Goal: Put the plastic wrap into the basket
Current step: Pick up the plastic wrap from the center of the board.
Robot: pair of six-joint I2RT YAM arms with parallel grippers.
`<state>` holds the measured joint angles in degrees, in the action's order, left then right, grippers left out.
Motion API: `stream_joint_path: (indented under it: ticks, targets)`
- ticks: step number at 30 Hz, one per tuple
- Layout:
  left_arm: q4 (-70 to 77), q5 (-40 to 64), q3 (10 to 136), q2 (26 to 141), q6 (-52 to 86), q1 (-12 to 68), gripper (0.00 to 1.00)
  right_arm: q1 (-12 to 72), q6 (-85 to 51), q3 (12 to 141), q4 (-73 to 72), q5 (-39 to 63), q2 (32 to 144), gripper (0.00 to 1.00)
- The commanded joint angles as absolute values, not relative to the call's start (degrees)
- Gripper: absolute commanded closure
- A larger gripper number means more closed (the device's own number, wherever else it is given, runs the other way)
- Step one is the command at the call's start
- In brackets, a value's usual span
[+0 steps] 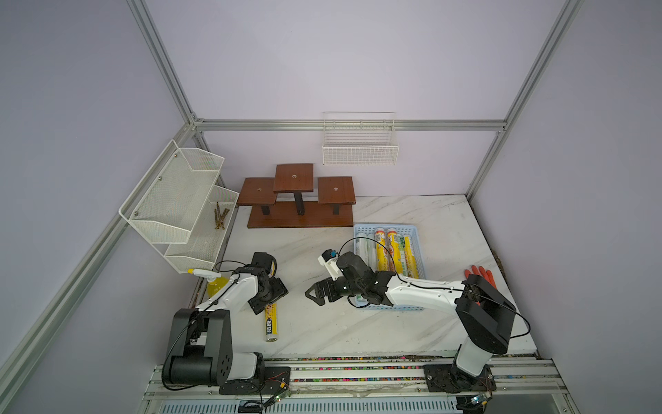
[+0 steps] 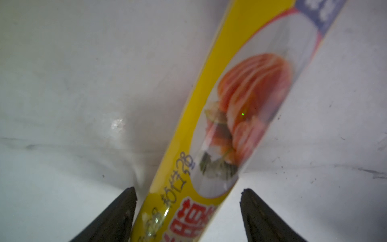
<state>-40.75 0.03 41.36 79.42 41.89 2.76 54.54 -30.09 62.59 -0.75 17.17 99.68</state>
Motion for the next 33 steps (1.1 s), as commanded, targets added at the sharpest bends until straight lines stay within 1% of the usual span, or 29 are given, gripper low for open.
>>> stream_joint_path:
  ticks: [1,7,12,18,23,26,30,33]
  targets:
    - [-40.6,0.9,43.0,80.5,40.0,4.1,0.22,54.9,-28.4,63.6,2.6,15.4,98.5,0.01]
    - [-42.7,-1.4,46.6,87.4,36.5,5.4,0.24,54.8,-27.8,63.1,3.9,14.2,97.6,0.01]
    - [-43.8,-3.0,48.6,89.8,34.9,5.6,0.31,54.7,-27.4,62.5,4.7,13.0,96.7,0.01]
    - [-44.4,-2.9,49.1,90.2,33.6,5.7,0.42,54.7,-27.2,61.8,5.1,11.3,95.2,0.01]
    - [-44.9,-0.8,51.8,90.8,32.8,6.9,0.57,54.4,-26.9,61.0,5.3,8.5,93.3,0.01]
    - [-45.6,-1.6,54.0,90.4,32.6,9.5,0.65,54.1,-27.1,59.8,5.4,5.9,91.1,0.01]
    - [-46.5,-2.0,56.9,89.8,33.3,13.1,0.68,53.7,-27.7,58.0,5.4,2.0,88.8,0.01]
    - [-46.9,-2.5,58.9,89.1,33.8,15.7,0.69,53.5,-28.1,56.4,5.4,-1.1,84.8,0.01]
